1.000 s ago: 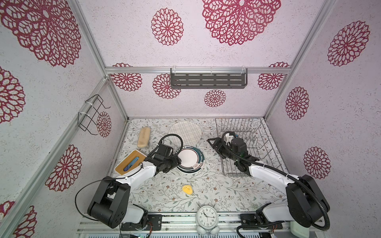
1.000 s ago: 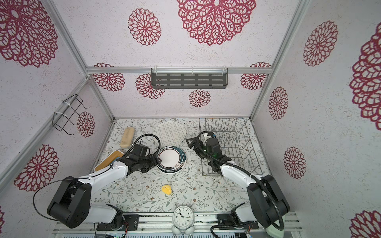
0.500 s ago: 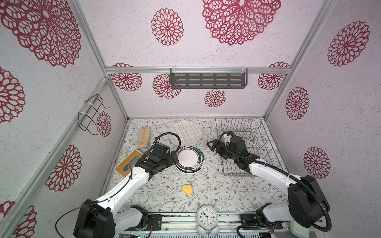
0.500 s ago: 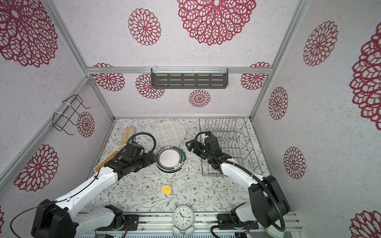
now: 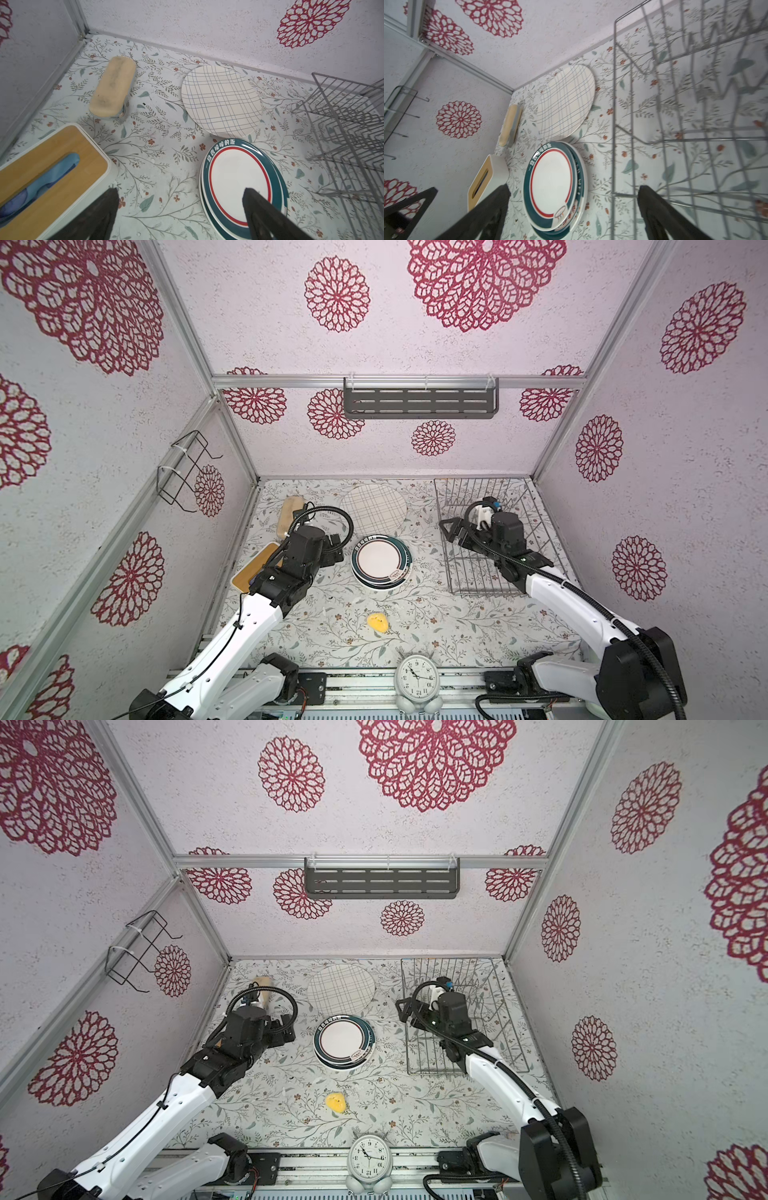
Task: Unload the plates from the dish rack
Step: Reset both arms
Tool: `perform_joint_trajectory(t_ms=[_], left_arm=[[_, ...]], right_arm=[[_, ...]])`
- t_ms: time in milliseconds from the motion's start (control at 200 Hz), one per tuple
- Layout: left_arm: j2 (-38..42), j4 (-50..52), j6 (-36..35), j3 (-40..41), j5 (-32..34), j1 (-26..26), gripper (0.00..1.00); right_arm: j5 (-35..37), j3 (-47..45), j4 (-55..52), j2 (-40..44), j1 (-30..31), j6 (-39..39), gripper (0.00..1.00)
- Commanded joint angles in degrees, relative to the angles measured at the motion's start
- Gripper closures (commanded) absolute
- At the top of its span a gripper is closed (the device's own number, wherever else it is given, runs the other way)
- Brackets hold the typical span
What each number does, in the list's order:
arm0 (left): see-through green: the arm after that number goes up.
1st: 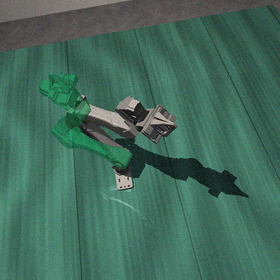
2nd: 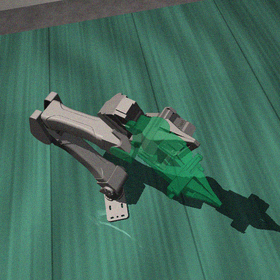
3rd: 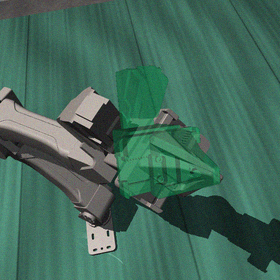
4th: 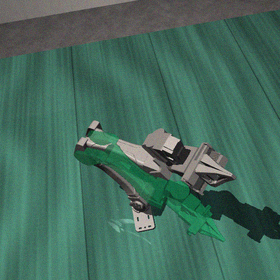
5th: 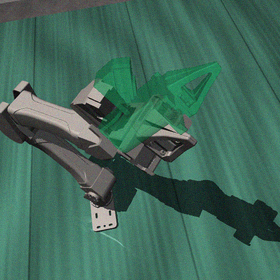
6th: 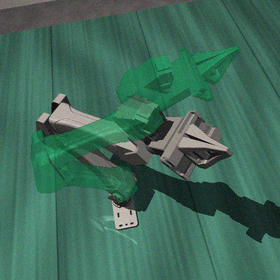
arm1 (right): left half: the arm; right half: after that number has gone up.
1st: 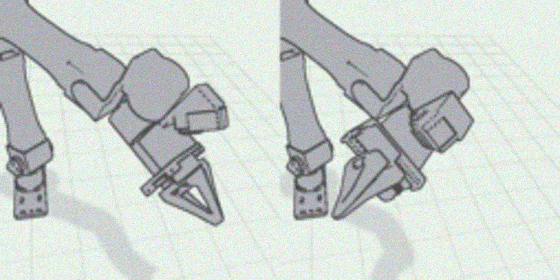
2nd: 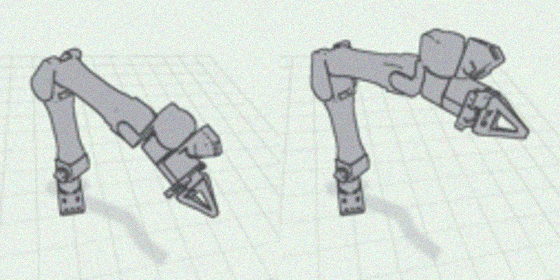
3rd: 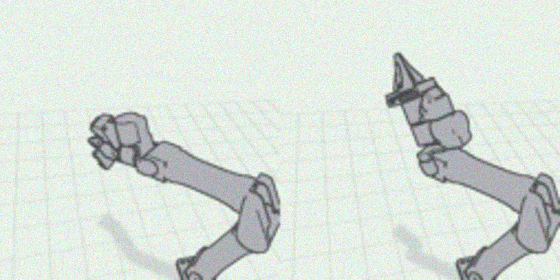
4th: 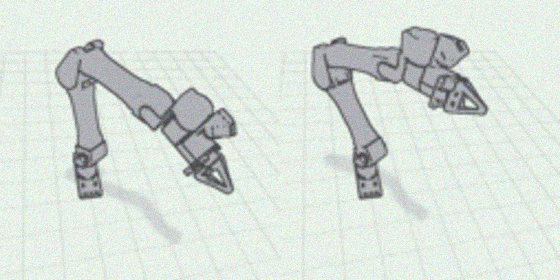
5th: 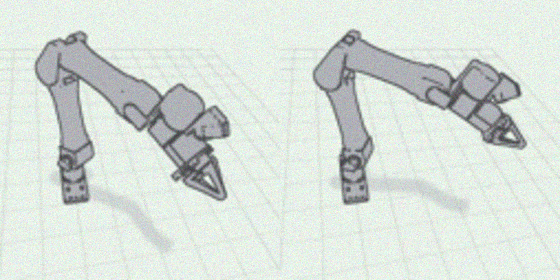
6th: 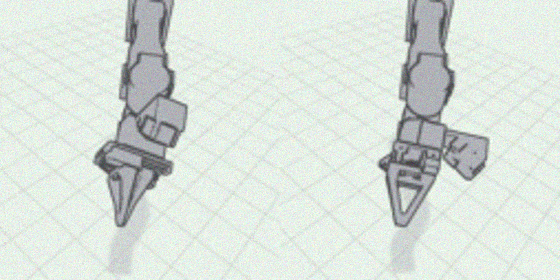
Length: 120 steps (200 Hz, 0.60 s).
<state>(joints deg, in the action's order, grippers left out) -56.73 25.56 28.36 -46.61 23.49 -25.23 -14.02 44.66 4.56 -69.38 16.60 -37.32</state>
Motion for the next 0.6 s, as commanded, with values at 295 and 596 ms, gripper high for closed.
perform_joint_trajectory(t_ms=[295,596], left_arm=[[3.6,-24.0,-11.0,12.1,9.2,8.1,0.03],[4.8,-47.8,-18.3,25.4,13.2,17.5,0.03]], right_arm=[[-2.4,-5.3,7.4,-0.5,-12.8,2.1,0.01],[10.9,-11.3,12.1,5.3,-13.8,13.1,0.01]])
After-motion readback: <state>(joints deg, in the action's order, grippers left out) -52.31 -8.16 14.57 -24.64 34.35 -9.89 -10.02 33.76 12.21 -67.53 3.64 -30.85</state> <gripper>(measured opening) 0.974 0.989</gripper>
